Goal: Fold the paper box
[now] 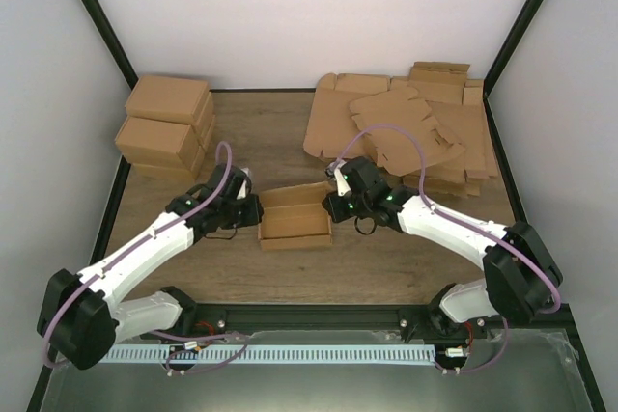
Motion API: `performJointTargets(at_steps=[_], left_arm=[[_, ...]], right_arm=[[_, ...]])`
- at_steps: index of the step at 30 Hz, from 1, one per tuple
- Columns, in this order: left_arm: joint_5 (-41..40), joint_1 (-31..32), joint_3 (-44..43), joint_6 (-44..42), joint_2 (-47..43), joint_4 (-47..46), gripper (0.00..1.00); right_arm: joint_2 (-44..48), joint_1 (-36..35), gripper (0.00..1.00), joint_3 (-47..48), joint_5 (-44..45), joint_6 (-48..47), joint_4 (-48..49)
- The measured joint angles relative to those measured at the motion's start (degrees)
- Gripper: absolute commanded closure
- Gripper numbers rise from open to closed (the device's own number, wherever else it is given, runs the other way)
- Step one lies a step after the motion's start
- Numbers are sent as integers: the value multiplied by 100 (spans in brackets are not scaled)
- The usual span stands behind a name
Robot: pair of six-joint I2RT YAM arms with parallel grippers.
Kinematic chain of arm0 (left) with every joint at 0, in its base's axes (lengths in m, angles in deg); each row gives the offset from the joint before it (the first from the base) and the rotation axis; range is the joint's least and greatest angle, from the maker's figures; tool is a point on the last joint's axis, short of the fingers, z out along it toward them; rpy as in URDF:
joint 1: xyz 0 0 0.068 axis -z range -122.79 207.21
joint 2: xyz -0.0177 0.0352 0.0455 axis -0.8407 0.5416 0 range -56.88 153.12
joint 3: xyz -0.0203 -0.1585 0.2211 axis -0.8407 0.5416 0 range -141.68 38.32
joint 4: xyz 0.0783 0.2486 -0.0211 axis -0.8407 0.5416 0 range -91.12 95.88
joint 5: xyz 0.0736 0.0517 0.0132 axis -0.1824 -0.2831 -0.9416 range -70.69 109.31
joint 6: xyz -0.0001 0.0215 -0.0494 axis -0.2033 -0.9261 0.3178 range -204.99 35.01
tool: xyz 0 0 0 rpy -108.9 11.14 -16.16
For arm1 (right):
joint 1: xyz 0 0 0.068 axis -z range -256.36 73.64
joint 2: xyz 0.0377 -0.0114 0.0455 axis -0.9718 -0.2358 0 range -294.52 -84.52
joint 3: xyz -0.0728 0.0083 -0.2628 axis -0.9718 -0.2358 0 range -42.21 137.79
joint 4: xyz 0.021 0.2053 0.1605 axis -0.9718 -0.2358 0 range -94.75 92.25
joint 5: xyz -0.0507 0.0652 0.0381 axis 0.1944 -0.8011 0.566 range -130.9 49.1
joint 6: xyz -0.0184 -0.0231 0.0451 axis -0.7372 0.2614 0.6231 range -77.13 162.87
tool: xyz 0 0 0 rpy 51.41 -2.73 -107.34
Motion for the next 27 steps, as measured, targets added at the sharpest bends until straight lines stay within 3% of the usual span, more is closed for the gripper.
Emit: performJointTargets(at_steps=[10, 27], left_arm=[[46, 197, 782, 643, -647, -750, 92], [17, 221, 704, 708, -621, -603, 93]], right_arm=[[162, -83, 89, -380, 151, 787, 310], [35, -310, 84, 96, 437, 1558, -105]])
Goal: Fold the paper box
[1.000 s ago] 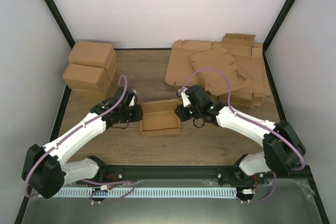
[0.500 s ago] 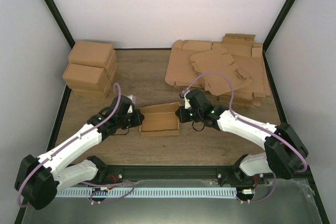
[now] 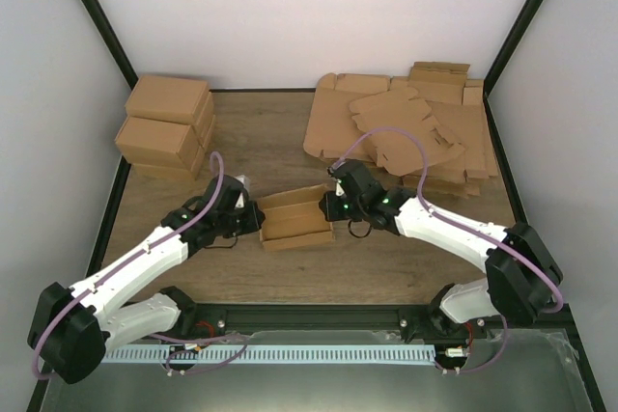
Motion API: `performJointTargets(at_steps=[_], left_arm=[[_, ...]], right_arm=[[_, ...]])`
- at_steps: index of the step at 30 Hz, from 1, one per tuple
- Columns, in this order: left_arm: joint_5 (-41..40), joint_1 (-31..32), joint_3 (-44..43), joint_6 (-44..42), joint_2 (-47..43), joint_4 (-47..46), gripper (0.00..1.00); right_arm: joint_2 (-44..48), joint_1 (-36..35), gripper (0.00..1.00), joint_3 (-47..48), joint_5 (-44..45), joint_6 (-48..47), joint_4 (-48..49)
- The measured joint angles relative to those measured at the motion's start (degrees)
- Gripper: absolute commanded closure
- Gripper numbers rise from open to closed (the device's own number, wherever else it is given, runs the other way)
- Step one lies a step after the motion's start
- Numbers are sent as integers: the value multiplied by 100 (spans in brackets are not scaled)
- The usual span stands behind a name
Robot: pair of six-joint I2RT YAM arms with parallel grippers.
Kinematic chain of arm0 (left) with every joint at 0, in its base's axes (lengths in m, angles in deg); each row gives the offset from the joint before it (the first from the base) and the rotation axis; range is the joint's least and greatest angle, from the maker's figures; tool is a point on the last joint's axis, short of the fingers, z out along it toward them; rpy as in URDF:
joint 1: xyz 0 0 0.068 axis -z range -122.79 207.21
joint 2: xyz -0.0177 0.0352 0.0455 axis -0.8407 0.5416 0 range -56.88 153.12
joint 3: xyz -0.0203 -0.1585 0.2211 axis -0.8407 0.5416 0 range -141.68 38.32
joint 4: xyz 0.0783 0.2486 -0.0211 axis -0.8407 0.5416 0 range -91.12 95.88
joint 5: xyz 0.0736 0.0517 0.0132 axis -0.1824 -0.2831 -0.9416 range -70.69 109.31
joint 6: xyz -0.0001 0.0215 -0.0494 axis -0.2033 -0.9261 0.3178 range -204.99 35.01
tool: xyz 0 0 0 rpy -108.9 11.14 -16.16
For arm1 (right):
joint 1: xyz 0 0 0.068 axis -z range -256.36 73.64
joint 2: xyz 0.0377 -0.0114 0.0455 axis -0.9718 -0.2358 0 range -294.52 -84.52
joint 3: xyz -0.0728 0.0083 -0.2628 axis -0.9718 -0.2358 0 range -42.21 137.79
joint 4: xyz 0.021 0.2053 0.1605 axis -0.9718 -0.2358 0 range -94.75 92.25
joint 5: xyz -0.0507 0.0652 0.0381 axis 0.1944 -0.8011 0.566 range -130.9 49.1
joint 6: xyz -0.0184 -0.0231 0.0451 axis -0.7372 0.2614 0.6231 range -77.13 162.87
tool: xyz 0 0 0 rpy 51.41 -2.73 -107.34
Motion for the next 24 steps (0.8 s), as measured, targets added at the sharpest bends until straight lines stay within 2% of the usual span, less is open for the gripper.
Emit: performJointTargets(at_steps=[8, 10, 12, 15, 17, 20, 24], left_arm=[[-4, 61, 81, -81, 0, 50, 91], [66, 87, 173, -101, 2, 50, 87], [133, 114, 262, -114, 4, 57, 72], [208, 118, 323, -109, 4, 142, 32], [236, 125, 317, -153, -17, 238, 15], [219, 131, 175, -262, -179, 669, 0], [153, 133, -501, -560, -514, 1427, 0]], right_arm=[[-13, -125, 85, -339, 251, 11, 190], [-15, -188, 86, -557, 317, 11, 271], [-13, -269, 87, -697, 378, 9, 369], [-9, -334, 88, -778, 531, -11, 546], [-9, -334, 89, -844, 621, -37, 636], [11, -332, 90, -951, 793, -120, 769], [15, -332, 89, -1095, 925, -317, 935]])
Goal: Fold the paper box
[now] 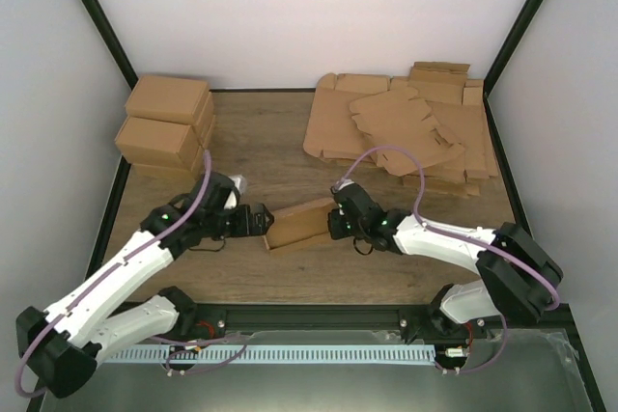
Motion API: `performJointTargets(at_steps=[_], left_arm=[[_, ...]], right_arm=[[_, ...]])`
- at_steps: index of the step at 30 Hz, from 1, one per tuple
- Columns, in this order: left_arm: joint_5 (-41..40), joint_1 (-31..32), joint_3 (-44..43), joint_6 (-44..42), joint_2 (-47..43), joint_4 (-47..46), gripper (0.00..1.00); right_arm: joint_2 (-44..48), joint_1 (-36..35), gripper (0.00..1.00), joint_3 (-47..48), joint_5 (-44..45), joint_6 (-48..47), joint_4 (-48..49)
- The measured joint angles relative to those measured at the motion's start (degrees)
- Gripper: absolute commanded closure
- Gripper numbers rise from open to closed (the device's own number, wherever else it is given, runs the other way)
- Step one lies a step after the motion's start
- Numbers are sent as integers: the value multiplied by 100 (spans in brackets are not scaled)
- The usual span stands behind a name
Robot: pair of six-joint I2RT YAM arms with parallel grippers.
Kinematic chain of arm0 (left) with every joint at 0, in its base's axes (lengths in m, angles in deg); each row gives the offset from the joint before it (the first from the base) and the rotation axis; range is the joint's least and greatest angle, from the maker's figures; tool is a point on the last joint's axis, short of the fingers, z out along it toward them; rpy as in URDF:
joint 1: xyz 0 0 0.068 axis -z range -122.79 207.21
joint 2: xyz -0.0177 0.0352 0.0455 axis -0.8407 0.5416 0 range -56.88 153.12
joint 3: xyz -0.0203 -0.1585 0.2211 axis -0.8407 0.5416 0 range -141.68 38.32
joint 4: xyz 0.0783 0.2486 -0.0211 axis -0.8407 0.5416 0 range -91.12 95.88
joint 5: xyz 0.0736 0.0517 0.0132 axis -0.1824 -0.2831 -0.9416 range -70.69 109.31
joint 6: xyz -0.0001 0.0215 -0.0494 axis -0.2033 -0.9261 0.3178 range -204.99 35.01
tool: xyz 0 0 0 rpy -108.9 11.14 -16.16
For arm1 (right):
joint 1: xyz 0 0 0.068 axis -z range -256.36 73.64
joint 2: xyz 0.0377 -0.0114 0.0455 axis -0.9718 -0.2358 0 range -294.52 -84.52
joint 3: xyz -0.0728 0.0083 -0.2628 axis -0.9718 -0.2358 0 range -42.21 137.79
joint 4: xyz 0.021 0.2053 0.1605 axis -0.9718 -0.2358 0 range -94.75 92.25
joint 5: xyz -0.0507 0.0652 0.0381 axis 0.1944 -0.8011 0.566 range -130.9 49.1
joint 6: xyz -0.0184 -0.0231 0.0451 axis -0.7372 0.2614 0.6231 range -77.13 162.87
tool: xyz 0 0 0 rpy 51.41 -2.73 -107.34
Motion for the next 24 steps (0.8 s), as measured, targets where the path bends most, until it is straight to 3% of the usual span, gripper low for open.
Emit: performJointTargets(at_steps=[6, 12, 15, 21, 23, 24], left_arm=[[-55, 0, -1408, -522, -146, 793, 0], [-39, -24, -1729, -704, 96, 780, 16], [184, -70, -1482, -684, 527, 374, 23], [765, -81, -640, -581, 1261, -367, 31], [890, -81, -501, -564, 1360, -507, 32], [927, -81, -466, -560, 1381, -566, 32]], right_arm=[[39, 0, 90, -256, 87, -278, 332], [85, 0, 86, -382, 103, -433, 551], [173, 0, 70, -466, 96, -463, 586], [448, 0, 51, -612, -37, -551, 577], [649, 0, 37, -688, -120, -588, 551], [758, 0, 24, -721, -181, -612, 527]])
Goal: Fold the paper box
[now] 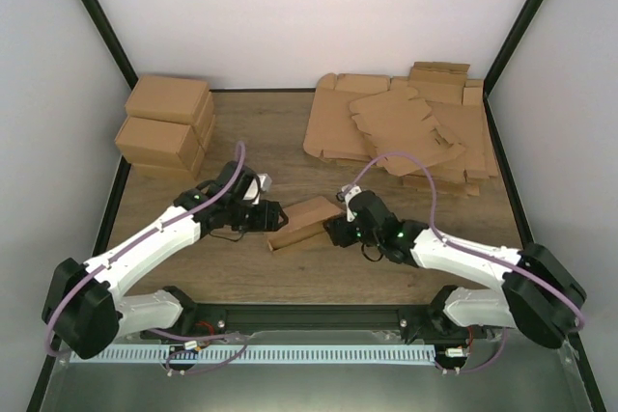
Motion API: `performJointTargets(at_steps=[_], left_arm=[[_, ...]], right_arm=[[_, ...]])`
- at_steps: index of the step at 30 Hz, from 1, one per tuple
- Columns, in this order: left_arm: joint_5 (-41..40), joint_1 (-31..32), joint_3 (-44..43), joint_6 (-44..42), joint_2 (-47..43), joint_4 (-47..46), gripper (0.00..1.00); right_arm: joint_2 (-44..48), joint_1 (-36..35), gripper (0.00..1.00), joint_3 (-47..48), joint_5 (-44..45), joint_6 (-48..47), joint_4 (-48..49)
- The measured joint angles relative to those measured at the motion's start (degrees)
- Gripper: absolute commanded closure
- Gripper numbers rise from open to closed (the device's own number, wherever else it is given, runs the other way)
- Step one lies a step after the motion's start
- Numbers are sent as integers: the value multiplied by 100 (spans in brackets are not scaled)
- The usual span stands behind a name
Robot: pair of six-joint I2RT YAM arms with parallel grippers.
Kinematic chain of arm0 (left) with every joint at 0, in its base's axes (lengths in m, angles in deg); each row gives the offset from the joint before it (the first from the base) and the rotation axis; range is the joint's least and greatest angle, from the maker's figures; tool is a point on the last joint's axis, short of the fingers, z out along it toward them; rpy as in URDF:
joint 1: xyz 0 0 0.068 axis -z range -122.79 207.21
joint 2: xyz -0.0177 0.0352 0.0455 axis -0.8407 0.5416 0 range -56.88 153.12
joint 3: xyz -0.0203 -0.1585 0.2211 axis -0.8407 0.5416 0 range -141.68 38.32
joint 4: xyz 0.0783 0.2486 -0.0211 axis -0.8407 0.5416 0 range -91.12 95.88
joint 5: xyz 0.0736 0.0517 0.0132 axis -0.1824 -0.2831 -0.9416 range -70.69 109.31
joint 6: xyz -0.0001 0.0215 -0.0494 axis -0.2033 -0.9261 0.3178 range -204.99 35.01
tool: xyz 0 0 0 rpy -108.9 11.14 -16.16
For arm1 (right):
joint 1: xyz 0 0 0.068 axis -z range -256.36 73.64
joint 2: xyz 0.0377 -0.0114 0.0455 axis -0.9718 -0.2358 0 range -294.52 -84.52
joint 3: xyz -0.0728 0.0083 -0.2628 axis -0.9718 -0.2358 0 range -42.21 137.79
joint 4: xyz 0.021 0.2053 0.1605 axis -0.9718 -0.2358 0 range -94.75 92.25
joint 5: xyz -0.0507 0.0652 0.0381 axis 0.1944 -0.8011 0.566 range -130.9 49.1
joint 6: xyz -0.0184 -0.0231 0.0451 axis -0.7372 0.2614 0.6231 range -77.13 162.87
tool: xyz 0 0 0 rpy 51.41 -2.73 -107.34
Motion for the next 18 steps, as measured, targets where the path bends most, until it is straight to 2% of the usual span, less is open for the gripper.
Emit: performJointTargets(at_steps=[2, 4, 13, 18], left_arm=[[59, 0, 39, -2, 31, -138, 32], [83, 0, 63, 2, 61, -249, 33], [87, 0, 192, 4, 254, -511, 34], [90, 0, 278, 17, 258, -555, 32]], right_arm=[[284, 0, 6, -63, -175, -76, -66], [605, 0, 0, -107, -420, -144, -107], [1547, 9, 0, -103, -815, -232, -693], [1425, 321, 0, 621, -1073, -227, -1303]])
